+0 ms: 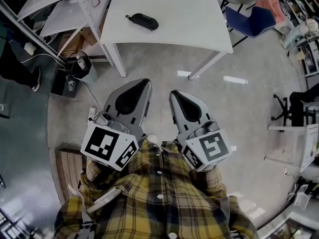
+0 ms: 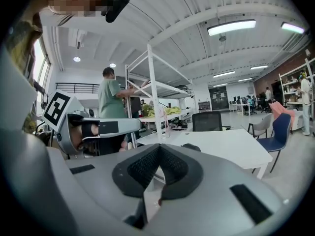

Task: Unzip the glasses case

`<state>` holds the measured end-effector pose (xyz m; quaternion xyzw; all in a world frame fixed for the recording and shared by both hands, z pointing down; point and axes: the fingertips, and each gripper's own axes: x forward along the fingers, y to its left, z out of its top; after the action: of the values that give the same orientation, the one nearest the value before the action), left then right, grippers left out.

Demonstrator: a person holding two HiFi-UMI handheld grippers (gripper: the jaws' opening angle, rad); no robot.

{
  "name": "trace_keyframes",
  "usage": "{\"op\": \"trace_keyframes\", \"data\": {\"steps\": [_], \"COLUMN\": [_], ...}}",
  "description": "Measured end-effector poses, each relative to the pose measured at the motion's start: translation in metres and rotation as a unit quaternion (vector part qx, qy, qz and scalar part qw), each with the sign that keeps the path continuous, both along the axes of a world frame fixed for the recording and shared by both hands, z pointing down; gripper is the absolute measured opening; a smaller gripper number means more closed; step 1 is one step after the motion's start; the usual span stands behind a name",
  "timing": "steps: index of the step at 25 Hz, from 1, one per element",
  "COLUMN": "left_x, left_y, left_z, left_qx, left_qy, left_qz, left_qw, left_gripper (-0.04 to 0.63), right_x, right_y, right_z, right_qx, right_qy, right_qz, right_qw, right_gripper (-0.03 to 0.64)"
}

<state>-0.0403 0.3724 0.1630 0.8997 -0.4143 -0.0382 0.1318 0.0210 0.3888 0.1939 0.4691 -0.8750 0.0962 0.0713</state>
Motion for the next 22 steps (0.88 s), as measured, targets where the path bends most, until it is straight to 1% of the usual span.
{"op": "trace_keyframes", "data": {"steps": [6,11,16,22], "left_x": [-0.025,-0.046,-0.06,-0.059], "left_y": [-0.077,-0.131,-0.168,-0.195], "left_z": [-0.004,-0.002,0.008,0.022], "left_qx": [0.004,0.003,-0.005,-0.024], "left_qy": [-0.002,-0.005,-0.014,-0.022], "left_qz": [0.02,0.043,0.065,0.083], "left_qw": [0.9998,0.9991,0.9978,0.996], "left_gripper": [0.006,0.006,0.006,0.006], "right_x": [-0.03,-0.05,-0.057,-0.049], "right_y": [-0.076,-0.133,-0.169,-0.195], "right_z": [-0.005,-0.005,0.005,0.018], "right_qx": [0.003,0.003,-0.008,-0.033], "right_qy": [0.006,0.007,0.003,-0.001], "right_qz": [0.01,0.035,0.069,0.099], "right_qw": [1.0,0.999,0.998,0.995], "right_gripper": [-0.002,-0.002,-0.002,-0.002]}}
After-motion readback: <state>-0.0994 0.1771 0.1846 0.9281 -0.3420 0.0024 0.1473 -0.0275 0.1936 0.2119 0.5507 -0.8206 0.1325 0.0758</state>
